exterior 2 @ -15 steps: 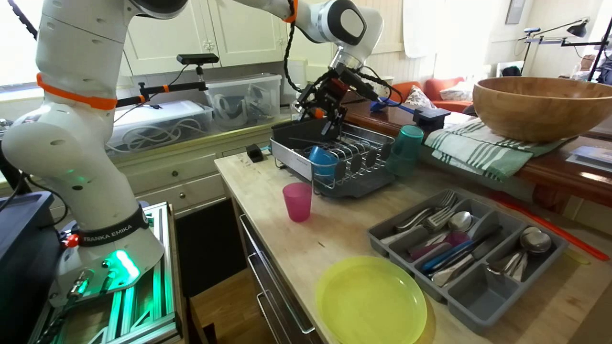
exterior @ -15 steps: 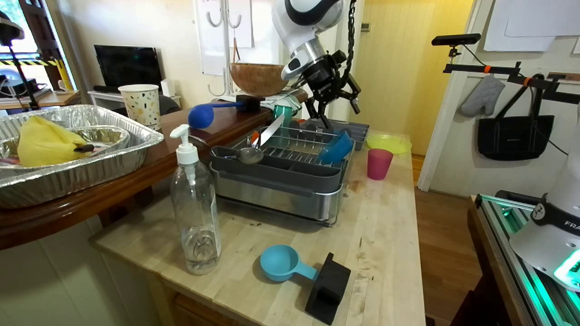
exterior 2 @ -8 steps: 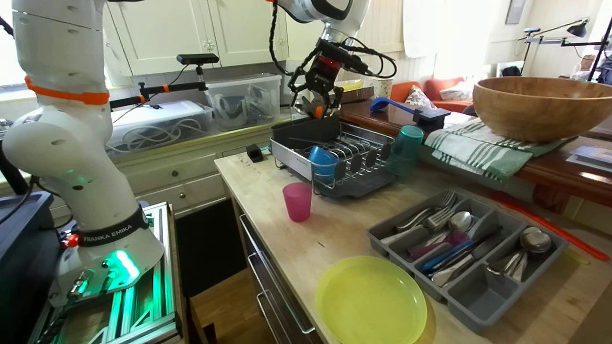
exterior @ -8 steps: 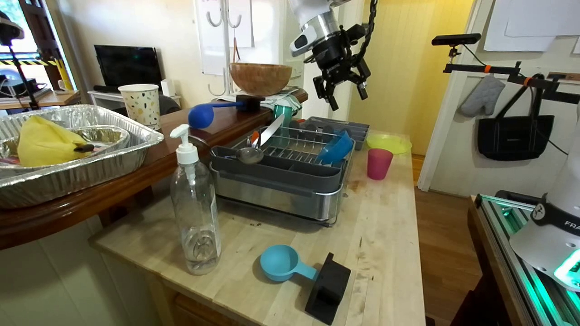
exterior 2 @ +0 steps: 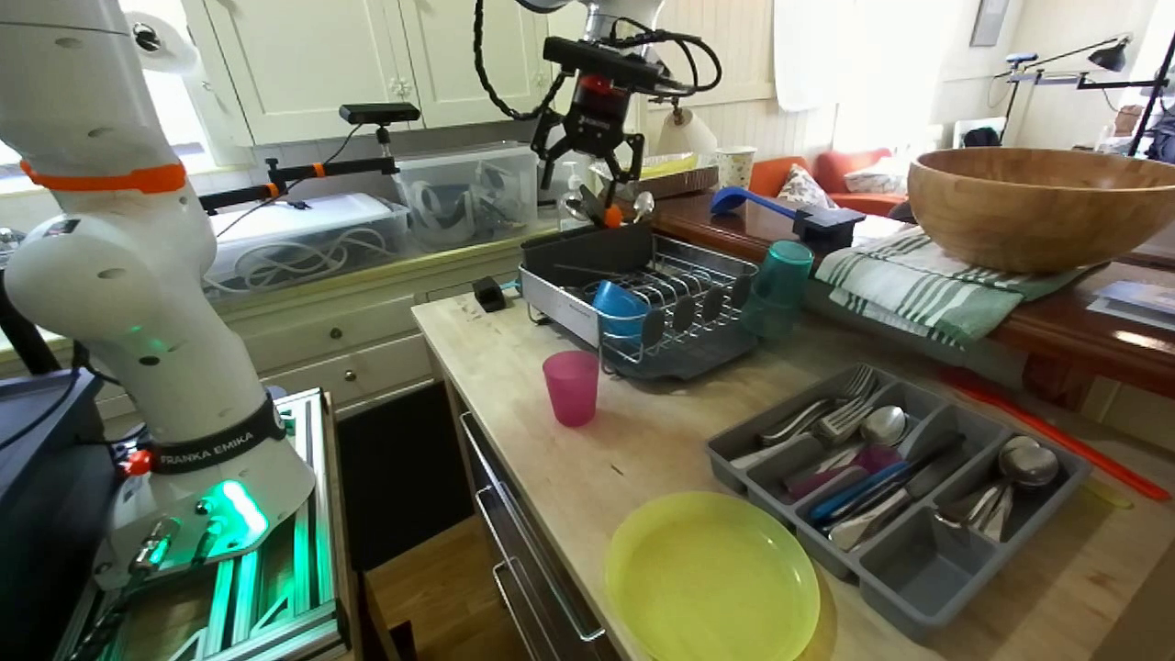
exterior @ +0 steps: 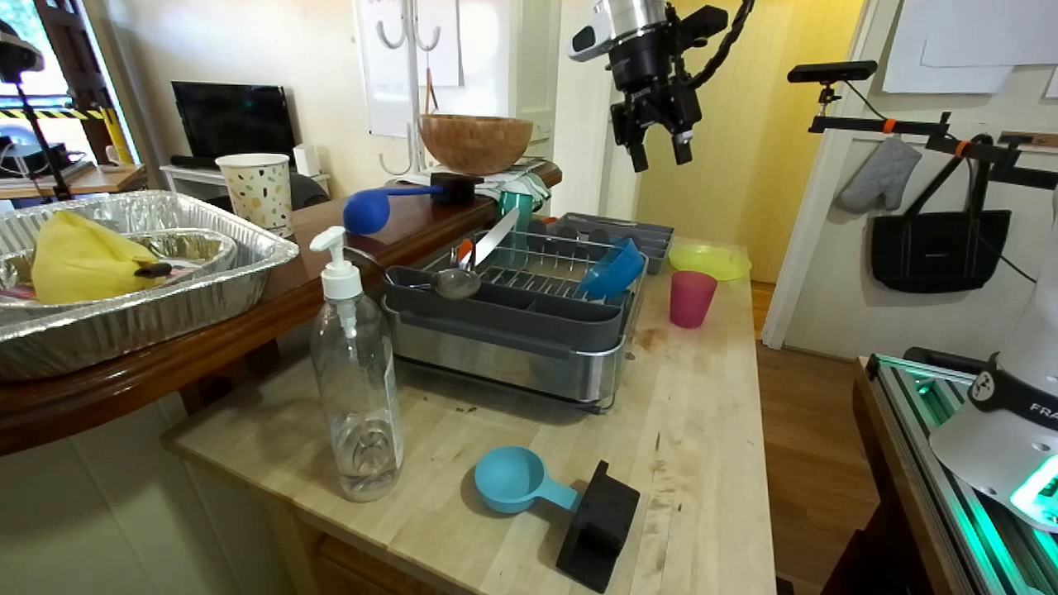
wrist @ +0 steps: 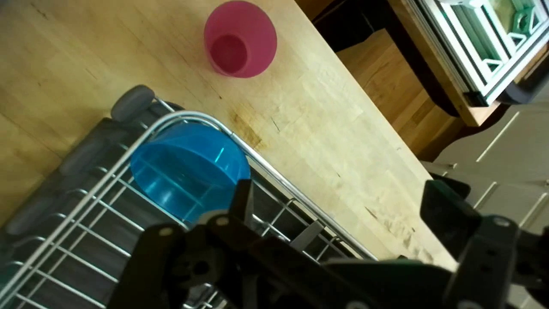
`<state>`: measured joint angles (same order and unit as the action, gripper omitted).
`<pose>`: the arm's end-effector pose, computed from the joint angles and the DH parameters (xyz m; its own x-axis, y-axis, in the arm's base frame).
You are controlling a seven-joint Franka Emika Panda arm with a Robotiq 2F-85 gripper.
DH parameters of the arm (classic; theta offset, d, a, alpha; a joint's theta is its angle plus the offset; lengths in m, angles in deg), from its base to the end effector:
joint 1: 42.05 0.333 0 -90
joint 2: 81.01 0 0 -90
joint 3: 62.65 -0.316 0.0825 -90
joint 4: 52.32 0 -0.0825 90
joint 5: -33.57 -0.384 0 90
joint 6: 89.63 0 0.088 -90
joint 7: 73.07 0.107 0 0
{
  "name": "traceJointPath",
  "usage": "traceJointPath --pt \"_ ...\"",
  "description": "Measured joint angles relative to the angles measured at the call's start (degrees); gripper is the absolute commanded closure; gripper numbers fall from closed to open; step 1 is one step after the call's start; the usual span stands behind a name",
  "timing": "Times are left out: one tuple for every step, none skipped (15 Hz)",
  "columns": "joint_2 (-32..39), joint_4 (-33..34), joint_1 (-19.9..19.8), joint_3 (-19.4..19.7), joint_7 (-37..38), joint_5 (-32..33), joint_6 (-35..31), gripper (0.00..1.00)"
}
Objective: Put the cup on the table and put the bowl in the dishes tray
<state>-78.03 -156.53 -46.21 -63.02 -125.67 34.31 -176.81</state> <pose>0.5349 -0.0369 0.4790 0.6189 0.7548 -0.2174 0.7070 -0.6559 -0.2645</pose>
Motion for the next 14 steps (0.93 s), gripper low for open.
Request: traceJointPath --pt "-1.4 -1.1 -0.1 0.5 2.1 -0.1 -0.8 0.00" --pt "-2.8 -2.1 -0.1 1.0 4.3 -0.1 -1.6 0.00" --pt "-4.2 -3.1 -0.1 1.5 6.4 -0.2 -2.4 0.00" --pt "-5.4 -4.1 -0.2 2.1 8.5 -0.3 -3.5 0.00" --pt "-6.5 -5.0 -0.3 2.6 10.6 -0.3 -4.3 0.00" --pt "-7.5 -5.9 -0.4 3.3 12.7 -0.4 -5.1 0.00" --pt "-8.3 -6.8 -0.5 3.9 14.9 -0.6 -6.1 0.00" --pt "-9.1 -7.8 -0.6 4.4 17.0 -0.7 -7.3 0.00" --pt "-9.9 -8.9 -0.7 5.0 19.0 -0.8 -9.1 0.00" --pt "-10.6 -10.0 -0.8 5.5 20.3 -0.8 -11.0 0.00" --pt "-11.3 -11.1 -0.9 5.9 20.4 -0.4 -12.8 0.00" --pt "-12.0 -12.3 -1.0 6.2 20.0 0.3 -14.3 0.00" --pt "-12.8 -13.4 -1.0 6.6 19.6 0.5 -15.8 0.00" --pt "-13.4 -14.4 -1.0 6.9 19.3 0.6 -16.8 0.00"
